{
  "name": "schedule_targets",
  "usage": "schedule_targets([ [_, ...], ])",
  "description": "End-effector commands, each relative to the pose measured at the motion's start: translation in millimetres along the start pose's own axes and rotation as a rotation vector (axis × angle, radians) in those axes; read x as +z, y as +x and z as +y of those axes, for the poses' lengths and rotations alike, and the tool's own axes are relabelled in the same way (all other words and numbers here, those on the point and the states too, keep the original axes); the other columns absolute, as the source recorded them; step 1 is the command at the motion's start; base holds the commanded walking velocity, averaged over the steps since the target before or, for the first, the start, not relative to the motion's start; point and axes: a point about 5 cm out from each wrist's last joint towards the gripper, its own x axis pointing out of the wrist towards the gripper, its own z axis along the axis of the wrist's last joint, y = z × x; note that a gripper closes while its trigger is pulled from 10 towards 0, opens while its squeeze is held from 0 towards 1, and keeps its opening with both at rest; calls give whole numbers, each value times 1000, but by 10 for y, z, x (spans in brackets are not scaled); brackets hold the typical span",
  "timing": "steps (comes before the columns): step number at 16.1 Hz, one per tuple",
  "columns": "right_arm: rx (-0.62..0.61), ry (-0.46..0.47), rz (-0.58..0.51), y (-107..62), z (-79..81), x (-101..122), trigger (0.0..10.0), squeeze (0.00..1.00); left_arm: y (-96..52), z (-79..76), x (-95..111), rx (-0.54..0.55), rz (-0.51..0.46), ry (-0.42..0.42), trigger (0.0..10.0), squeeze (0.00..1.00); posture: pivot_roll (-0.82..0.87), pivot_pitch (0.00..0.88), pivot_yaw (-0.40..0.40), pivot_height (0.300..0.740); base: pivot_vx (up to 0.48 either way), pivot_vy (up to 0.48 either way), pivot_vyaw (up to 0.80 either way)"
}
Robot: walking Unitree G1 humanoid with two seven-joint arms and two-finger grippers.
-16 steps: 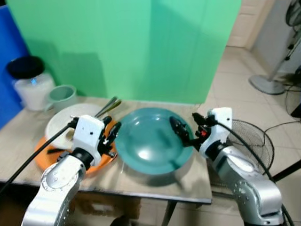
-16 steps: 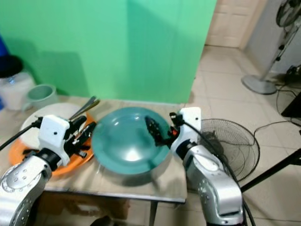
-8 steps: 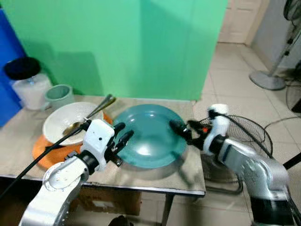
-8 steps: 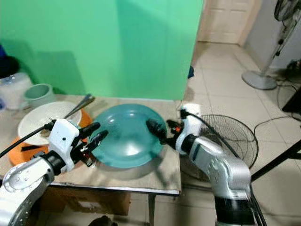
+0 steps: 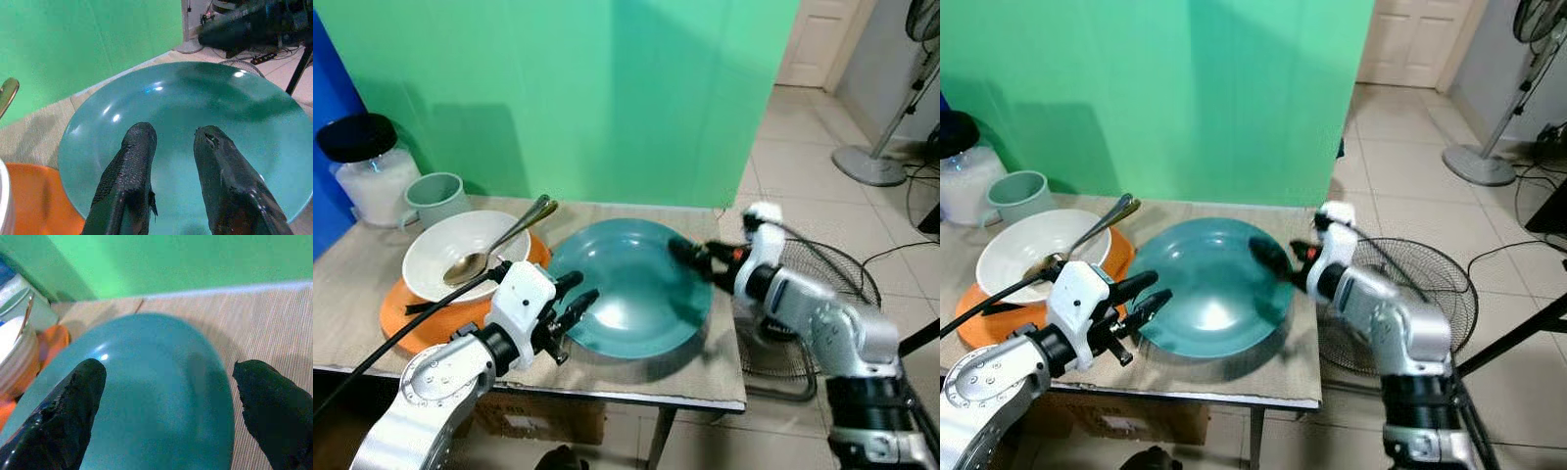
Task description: Setting the table
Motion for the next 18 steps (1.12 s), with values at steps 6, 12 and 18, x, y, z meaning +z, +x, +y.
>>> schedule_targets([
  [6, -88, 41, 48, -63, -221, -37, 10000, 1000, 14, -23, -42, -18, 16, 14, 10000, 0, 179, 0, -28, 727, 0, 0, 0],
  [12, -4, 102, 206, -73, -139, -254, 10000, 0, 32, -75, -70, -56, 21, 1, 10000, 0, 177, 0, -28, 727, 0, 0, 0],
  [18, 59, 199, 209, -82, -79, -250, 3137, 0, 17, -117, -131, -79, 38, -20, 10000, 0, 178, 0, -32, 727, 0, 0, 0],
])
